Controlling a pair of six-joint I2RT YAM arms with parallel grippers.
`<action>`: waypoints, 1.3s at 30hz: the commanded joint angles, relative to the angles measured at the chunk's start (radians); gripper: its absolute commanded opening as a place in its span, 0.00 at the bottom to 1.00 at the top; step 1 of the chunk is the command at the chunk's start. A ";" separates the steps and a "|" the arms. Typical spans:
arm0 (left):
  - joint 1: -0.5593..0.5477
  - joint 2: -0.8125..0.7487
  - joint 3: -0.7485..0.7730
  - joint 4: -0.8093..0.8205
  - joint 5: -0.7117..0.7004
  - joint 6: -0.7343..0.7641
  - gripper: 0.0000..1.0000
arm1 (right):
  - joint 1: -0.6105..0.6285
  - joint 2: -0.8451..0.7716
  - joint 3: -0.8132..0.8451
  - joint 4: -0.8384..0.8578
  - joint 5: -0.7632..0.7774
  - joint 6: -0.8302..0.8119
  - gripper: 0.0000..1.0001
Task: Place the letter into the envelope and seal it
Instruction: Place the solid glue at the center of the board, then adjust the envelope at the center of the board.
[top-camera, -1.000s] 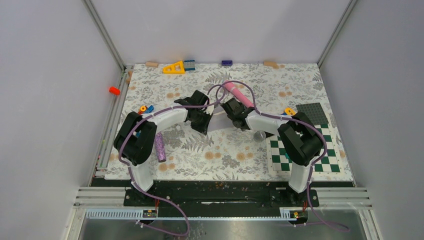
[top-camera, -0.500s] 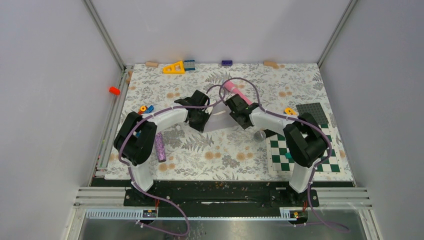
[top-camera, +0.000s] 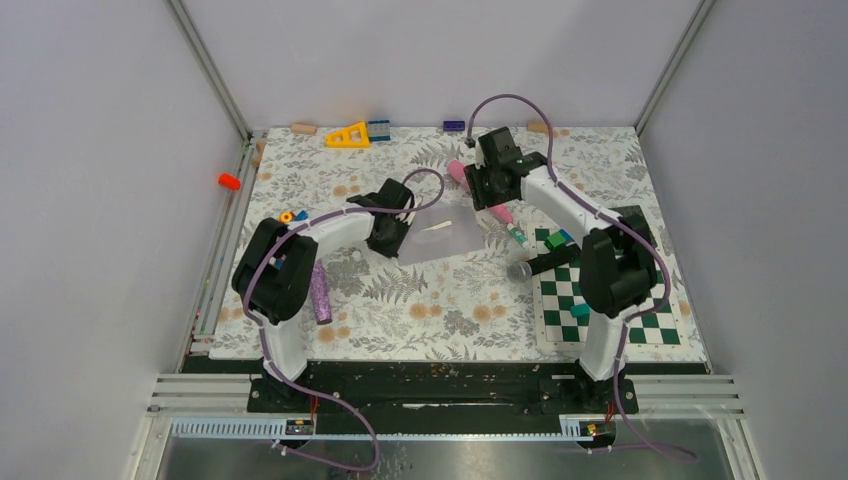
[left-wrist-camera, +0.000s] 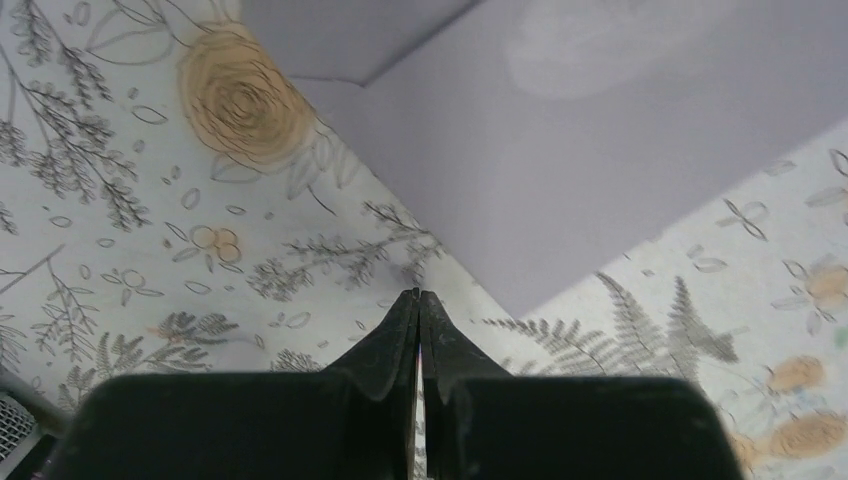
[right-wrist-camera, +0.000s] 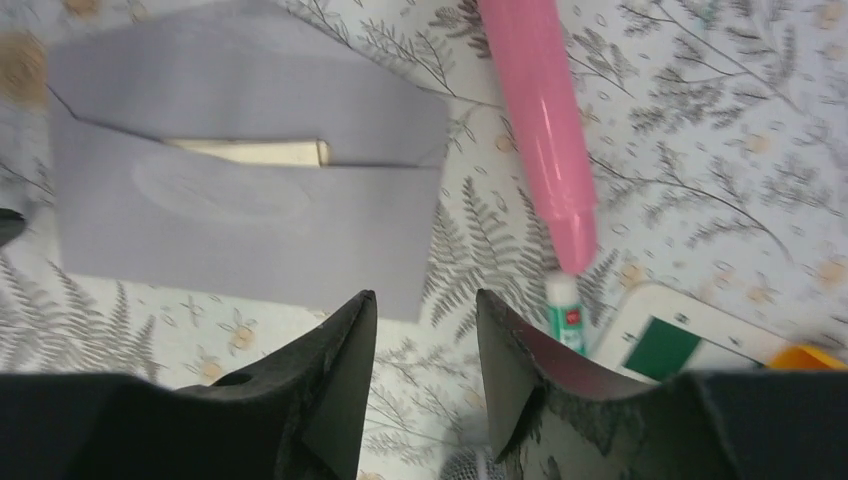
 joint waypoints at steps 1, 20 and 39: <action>0.023 0.040 0.064 0.015 -0.068 -0.005 0.00 | -0.067 0.119 0.143 -0.094 -0.273 0.161 0.48; -0.054 -0.085 -0.004 0.083 0.234 -0.054 0.00 | -0.074 0.434 0.467 -0.151 -0.348 0.337 0.49; -0.114 0.068 0.067 0.000 -0.118 0.032 0.00 | -0.074 0.563 0.632 -0.189 -0.260 0.443 0.51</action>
